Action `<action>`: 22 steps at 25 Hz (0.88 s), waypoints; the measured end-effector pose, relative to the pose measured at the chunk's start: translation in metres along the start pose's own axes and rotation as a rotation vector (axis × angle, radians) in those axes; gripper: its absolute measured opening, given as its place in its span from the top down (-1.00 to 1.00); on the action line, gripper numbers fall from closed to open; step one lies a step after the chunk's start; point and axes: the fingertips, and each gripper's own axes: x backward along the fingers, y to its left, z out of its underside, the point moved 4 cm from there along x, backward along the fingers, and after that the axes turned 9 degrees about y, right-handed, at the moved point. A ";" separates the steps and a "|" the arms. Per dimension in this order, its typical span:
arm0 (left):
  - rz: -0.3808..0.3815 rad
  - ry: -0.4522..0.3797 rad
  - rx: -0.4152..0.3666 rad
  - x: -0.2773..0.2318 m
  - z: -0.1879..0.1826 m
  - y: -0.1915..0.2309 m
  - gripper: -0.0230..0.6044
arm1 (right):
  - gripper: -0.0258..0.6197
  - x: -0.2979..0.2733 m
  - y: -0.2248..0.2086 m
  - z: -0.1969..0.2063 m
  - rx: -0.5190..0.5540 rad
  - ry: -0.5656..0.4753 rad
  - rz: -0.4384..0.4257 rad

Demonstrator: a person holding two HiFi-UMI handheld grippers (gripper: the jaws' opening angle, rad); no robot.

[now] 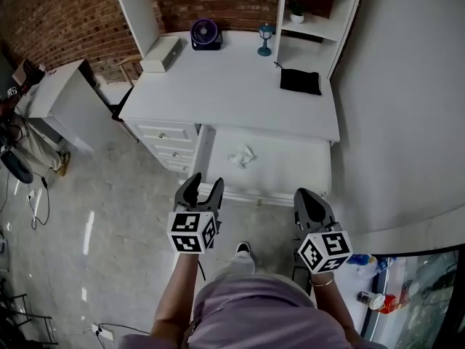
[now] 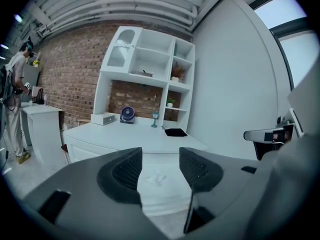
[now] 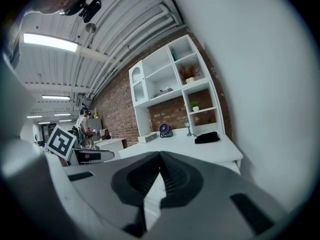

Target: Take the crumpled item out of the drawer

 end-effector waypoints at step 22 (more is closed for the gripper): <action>0.074 0.084 -0.041 -0.110 -0.029 0.033 0.23 | 0.91 -0.090 -0.031 -0.031 -0.015 0.028 0.034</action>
